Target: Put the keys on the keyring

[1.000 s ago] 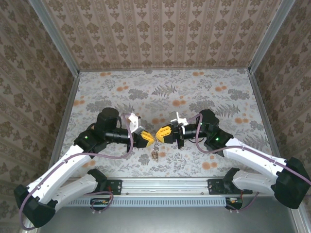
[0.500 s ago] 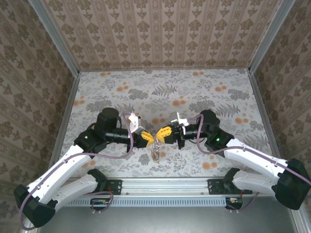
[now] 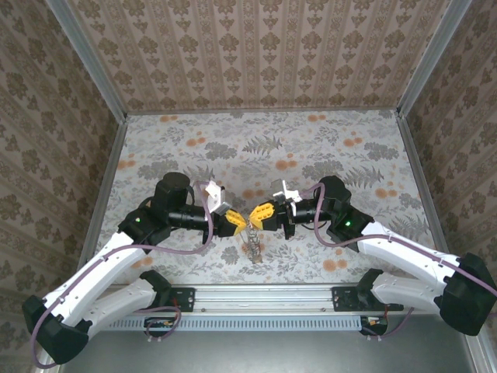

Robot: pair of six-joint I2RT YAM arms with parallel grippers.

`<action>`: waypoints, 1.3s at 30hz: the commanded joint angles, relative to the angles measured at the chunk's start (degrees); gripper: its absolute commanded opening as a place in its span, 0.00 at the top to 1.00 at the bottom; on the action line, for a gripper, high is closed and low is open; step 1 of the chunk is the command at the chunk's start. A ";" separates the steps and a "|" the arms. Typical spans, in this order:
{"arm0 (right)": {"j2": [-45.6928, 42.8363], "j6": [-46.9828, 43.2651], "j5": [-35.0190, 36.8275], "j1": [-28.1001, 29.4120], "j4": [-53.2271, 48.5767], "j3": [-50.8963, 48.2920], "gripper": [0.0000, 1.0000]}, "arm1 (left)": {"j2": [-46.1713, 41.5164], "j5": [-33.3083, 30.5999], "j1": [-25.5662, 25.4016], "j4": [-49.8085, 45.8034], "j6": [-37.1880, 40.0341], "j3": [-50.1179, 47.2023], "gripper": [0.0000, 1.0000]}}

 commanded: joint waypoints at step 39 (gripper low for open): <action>-3.56 -3.81 1.23 0.19 -3.94 0.99 1.00 | 0.26 3.12 -0.57 0.93 1.45 1.42 1.00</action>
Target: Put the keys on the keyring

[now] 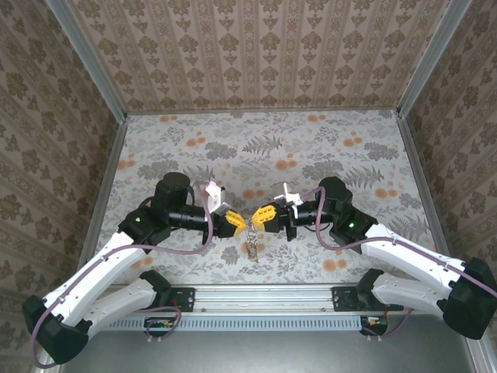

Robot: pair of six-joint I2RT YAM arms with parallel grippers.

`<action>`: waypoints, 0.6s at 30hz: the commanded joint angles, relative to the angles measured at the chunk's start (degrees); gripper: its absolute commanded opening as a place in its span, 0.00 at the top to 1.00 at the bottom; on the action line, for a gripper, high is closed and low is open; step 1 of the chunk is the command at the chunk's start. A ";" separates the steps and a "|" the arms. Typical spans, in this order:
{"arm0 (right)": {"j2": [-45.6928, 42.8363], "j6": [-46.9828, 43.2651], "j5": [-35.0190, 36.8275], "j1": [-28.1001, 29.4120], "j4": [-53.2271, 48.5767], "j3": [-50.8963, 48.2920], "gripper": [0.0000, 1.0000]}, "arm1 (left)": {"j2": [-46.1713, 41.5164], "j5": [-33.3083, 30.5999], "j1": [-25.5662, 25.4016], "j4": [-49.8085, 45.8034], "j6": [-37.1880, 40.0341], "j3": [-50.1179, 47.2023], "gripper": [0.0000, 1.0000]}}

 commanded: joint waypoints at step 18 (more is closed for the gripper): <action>1.06 1.37 -0.35 -0.17 4.86 -0.16 1.00 | -0.13 2.03 -0.51 1.28 1.28 1.12 1.00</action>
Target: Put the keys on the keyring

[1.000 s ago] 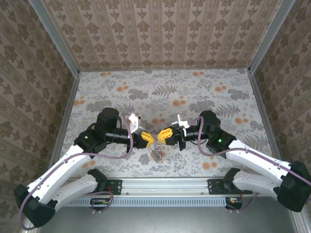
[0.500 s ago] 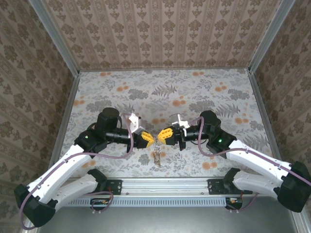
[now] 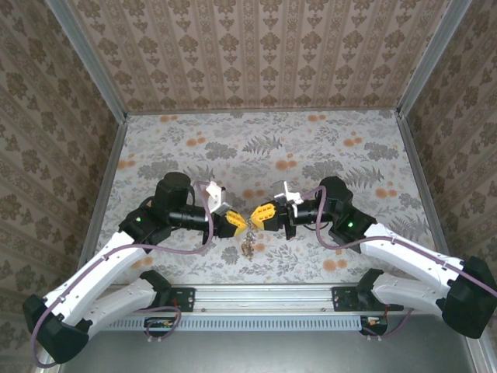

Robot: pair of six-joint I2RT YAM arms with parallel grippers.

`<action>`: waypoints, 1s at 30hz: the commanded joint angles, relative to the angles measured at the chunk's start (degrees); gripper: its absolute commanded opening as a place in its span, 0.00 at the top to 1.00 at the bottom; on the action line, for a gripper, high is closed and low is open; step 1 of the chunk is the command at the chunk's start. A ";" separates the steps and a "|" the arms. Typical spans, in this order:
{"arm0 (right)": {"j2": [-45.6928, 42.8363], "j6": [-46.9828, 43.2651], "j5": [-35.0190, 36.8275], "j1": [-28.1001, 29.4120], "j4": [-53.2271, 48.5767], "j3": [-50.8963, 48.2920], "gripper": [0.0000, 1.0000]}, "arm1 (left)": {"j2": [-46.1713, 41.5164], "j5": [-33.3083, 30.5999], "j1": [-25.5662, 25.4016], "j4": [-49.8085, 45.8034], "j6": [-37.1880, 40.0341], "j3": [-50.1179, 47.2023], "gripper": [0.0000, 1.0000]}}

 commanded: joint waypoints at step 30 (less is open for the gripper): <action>0.49 -0.14 -3.75 0.03 -0.62 -0.23 1.00 | -0.50 1.18 -0.47 1.66 1.18 1.09 1.00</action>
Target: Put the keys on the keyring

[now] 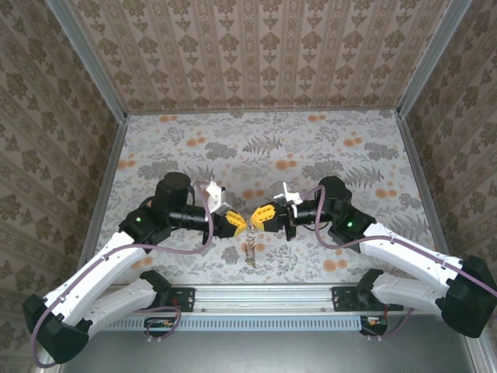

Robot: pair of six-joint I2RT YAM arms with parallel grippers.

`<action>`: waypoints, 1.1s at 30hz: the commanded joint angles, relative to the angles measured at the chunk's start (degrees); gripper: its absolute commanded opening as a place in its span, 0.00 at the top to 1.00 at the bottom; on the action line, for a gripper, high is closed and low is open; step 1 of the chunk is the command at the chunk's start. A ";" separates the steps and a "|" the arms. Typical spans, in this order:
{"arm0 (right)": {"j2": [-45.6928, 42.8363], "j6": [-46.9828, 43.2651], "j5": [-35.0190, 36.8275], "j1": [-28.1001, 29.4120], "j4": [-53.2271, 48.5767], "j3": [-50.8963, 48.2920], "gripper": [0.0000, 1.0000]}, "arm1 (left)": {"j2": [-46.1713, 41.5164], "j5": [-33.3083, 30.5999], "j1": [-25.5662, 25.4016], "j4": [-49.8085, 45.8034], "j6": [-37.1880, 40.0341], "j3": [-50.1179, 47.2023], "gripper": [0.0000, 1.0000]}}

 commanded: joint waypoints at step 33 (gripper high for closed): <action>-1.12 -2.94 -4.60 0.19 -4.83 0.39 1.00 | -0.59 1.90 0.01 1.91 1.00 1.27 1.00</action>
